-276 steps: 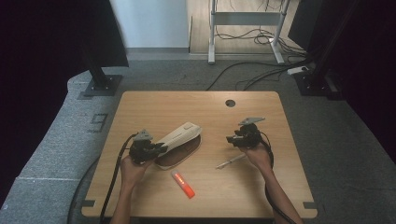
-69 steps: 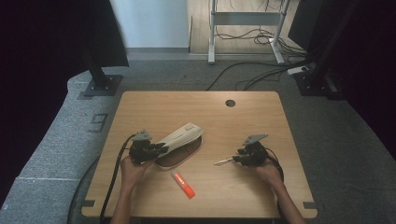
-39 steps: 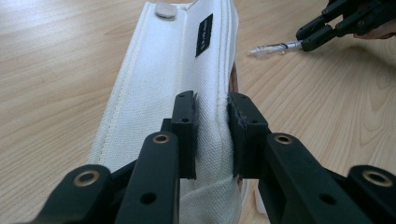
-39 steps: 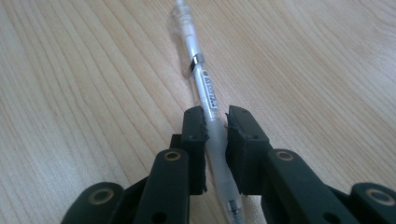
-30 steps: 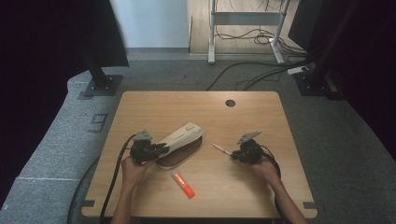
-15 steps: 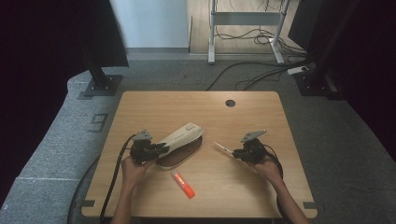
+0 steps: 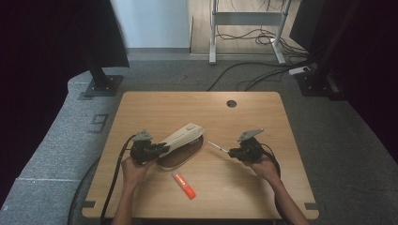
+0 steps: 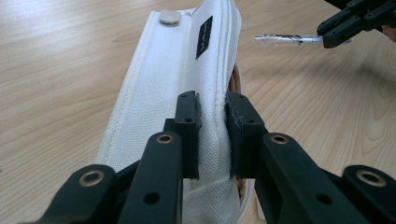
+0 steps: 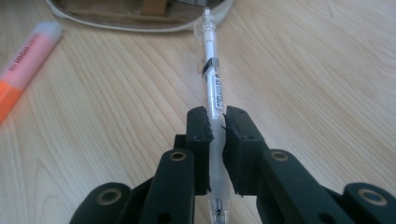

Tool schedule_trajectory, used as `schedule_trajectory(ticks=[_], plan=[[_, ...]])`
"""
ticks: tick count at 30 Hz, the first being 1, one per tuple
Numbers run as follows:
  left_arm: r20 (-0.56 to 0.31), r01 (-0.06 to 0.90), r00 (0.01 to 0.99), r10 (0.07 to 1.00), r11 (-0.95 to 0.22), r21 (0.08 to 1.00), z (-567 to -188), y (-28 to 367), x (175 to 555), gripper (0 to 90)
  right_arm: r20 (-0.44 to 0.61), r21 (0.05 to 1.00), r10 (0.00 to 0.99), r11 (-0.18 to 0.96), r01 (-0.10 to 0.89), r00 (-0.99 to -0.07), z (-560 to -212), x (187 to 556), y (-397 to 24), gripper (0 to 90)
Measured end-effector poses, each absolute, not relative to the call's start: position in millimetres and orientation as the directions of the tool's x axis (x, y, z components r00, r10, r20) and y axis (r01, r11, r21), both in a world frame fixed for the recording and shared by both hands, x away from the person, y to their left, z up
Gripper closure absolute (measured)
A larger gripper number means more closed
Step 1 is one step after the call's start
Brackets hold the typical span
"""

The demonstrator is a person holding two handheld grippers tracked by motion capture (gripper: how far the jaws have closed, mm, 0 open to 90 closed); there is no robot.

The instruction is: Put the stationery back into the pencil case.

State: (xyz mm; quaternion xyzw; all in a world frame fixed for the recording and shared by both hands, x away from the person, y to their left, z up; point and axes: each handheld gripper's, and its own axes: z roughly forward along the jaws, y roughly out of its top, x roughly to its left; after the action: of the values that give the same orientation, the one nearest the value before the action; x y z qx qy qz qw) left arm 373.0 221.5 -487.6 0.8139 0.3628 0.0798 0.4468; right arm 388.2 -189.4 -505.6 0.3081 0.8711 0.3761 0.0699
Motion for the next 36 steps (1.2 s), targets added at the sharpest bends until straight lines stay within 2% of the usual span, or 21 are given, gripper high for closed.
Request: schedule_trajectory(ticks=[36], plan=[[-0.195,0.509,0.727,0.658,-0.327,0.796,-485.4,224.7,372.7,76.5,0.1,0.694,0.477,0.595,0.405,-0.873,-505.1,404.3,-97.9,78.9]])
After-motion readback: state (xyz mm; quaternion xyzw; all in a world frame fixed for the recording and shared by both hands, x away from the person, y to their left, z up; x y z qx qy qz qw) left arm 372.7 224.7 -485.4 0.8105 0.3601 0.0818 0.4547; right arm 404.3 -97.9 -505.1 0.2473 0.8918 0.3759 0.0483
